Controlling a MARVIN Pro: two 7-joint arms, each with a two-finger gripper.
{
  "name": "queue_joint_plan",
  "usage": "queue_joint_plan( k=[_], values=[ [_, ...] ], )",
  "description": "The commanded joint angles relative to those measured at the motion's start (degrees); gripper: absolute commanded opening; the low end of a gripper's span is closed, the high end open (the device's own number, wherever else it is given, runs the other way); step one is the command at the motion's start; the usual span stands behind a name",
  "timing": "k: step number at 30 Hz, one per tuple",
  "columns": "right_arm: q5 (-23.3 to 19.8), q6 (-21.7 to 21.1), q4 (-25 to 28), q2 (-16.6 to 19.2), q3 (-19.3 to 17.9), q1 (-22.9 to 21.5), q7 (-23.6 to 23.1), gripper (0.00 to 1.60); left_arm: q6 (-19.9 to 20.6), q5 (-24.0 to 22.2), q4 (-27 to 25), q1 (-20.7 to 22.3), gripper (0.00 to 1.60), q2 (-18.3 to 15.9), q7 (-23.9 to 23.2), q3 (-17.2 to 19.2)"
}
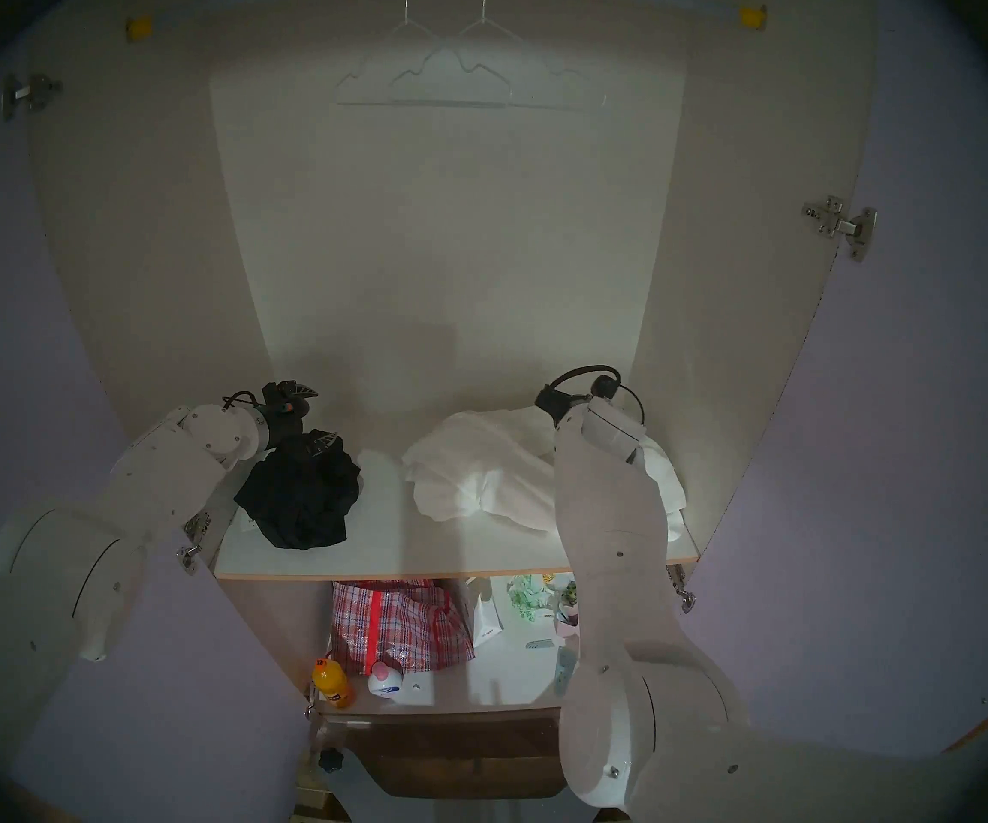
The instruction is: Sort tops into two piles: light colors and dark colors
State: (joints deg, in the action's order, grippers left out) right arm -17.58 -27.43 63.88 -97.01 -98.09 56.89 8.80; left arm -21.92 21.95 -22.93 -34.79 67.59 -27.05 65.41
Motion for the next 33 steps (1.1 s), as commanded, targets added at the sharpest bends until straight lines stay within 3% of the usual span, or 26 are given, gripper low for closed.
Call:
queue_joint_plan(
  k=[1,7,11,15,24,29,33],
  values=[
    [-0.4,-1.4,-1.3,1.6,3.3,-1.2,-6.9,1.6,0.1,-0.4,-1.5,1.9,1.6,0.1,-0.2,0.5],
    [-3.8,-2.2,-11.9,1.9,0.9,-4.9,-12.7,1.6,0.3,-0.5,-1.8,1.7,1.6,0.0,-0.3,0.6],
    [-2.0,0.1,-19.1,2.6,1.6,-7.1,-16.0,1.6,0.4,-0.4,-2.1,1.6,1.6,0.0,-0.3,0.6],
    [-1.2,4.0,-24.5,2.5,1.3,-8.5,-14.3,1.6,0.5,-0.4,-2.1,1.5,1.6,0.0,-0.3,0.7],
    [-3.2,9.7,-39.1,3.5,-5.6,-14.3,-11.0,1.6,0.4,-0.4,-2.0,1.6,1.6,0.0,-0.3,0.7],
    [-1.1,12.4,-48.0,4.6,-5.4,-17.4,-9.2,1.6,0.4,-0.3,-2.1,1.6,1.6,0.0,-0.3,0.7],
    [-0.9,14.4,-52.2,5.5,-4.7,-18.4,-10.7,1.6,0.4,-0.3,-2.0,1.6,1.6,0.0,-0.2,0.7]
  ],
)
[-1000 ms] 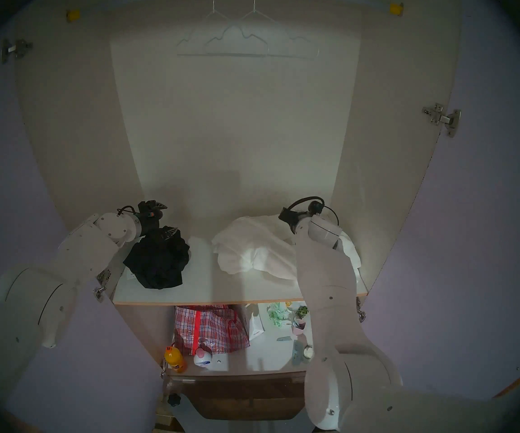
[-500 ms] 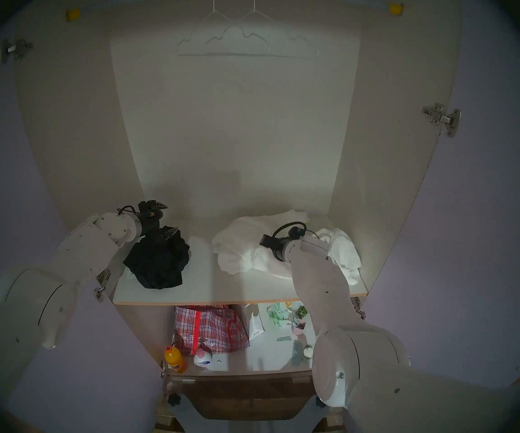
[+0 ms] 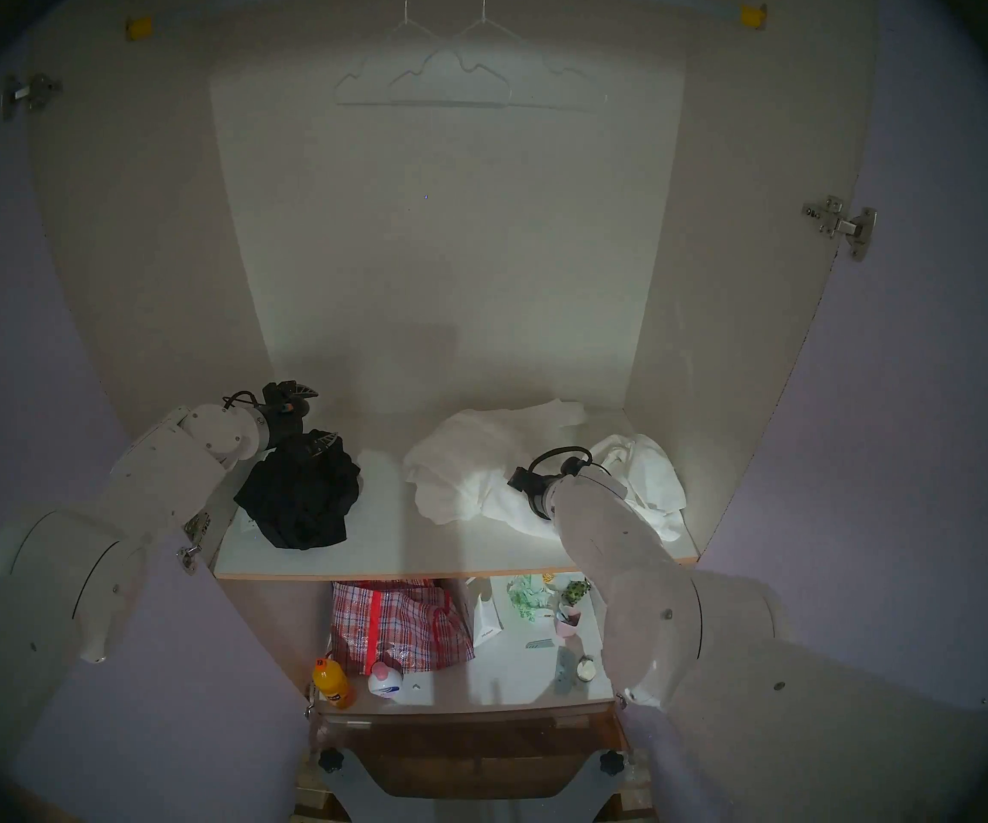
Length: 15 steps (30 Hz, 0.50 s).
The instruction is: Sort tops into two piles: light colors and dark colors
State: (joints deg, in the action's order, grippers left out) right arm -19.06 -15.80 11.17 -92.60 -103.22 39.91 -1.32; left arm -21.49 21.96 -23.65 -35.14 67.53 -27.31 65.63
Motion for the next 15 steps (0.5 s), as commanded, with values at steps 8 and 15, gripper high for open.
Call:
queue_joint_plan(
  k=[8,15],
  values=[
    [4.5,10.6,3.9,-0.6,7.7,-2.8,-4.8,0.0,-0.1,-0.3,-1.1,1.9,1.6,0.1,0.1,0.4],
    [5.4,21.6,11.9,-3.4,13.7,-3.1,-11.7,0.0,-0.2,-0.2,-1.0,1.9,1.6,0.1,0.2,0.4]
  ],
)
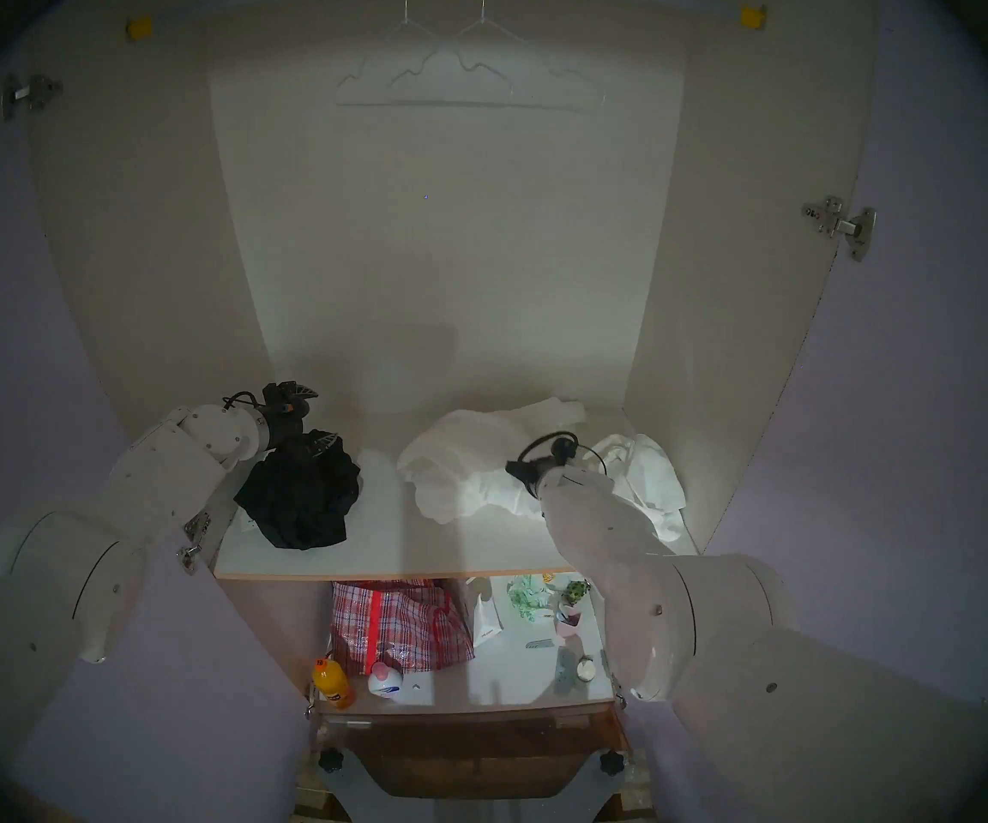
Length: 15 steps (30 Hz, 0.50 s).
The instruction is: Sort tops into two piles: light colors and dark colors
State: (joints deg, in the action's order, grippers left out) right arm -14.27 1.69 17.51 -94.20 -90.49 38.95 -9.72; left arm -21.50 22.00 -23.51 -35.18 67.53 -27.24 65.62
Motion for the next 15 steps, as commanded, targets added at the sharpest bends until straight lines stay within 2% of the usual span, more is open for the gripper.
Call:
queue_joint_plan(
  k=[1,4,9,12,14,15],
  values=[
    [0.5,5.8,7.0,-1.9,1.7,-2.1,-4.1,0.0,-0.2,-0.2,-1.1,1.9,1.6,0.1,0.2,0.4],
    [0.1,10.6,13.4,-1.7,3.2,0.2,-5.5,0.0,-0.2,-0.2,-1.1,1.9,1.6,0.1,0.2,0.4],
    [1.1,17.1,22.1,-1.1,4.6,2.7,-3.5,0.0,-0.2,-0.2,-1.2,1.9,1.6,0.1,0.2,0.4],
    [1.9,18.9,28.2,-0.9,4.5,4.5,-1.8,0.0,-0.2,-0.3,-1.2,2.0,1.6,0.1,0.2,0.4],
    [2.5,17.2,35.1,-0.7,4.3,7.1,-0.3,0.0,-0.2,-0.3,-1.2,2.0,1.6,0.1,0.2,0.4],
    [2.5,17.2,35.1,-0.7,4.3,7.1,-0.3,0.0,-0.2,-0.3,-1.2,2.0,1.6,0.1,0.2,0.4]
  ],
)
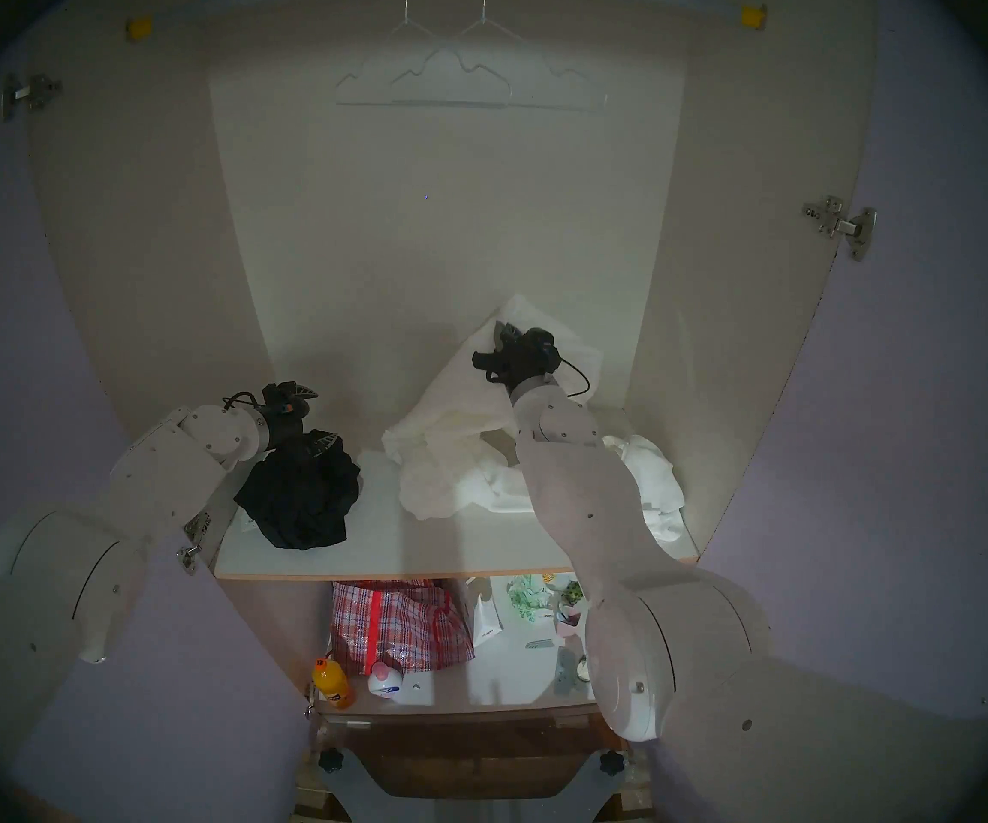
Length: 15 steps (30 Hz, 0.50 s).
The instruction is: Sort tops into two piles: light colors and dark colors
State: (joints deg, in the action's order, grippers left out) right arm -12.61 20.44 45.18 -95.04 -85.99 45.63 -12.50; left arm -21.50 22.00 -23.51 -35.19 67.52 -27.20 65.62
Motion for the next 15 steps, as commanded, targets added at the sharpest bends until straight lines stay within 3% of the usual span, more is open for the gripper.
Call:
queue_joint_plan(
  k=[1,5,9,15],
  values=[
    [1.0,-1.6,6.7,0.2,-0.3,-0.1,2.8,0.0,-0.2,-0.3,-1.2,2.0,1.6,0.1,0.1,0.4],
    [0.8,-8.1,14.8,0.6,-0.9,5.8,4.6,0.0,-0.2,-0.3,-1.2,2.0,1.6,0.1,0.1,0.4],
    [0.2,-15.3,22.4,0.8,-0.3,11.6,3.0,0.0,-0.2,-0.2,-1.2,1.9,1.6,0.1,0.2,0.4],
    [0.4,-20.7,31.7,1.2,0.7,15.7,1.3,0.0,-0.2,-0.2,-1.2,1.9,1.6,0.1,0.2,0.4]
  ],
)
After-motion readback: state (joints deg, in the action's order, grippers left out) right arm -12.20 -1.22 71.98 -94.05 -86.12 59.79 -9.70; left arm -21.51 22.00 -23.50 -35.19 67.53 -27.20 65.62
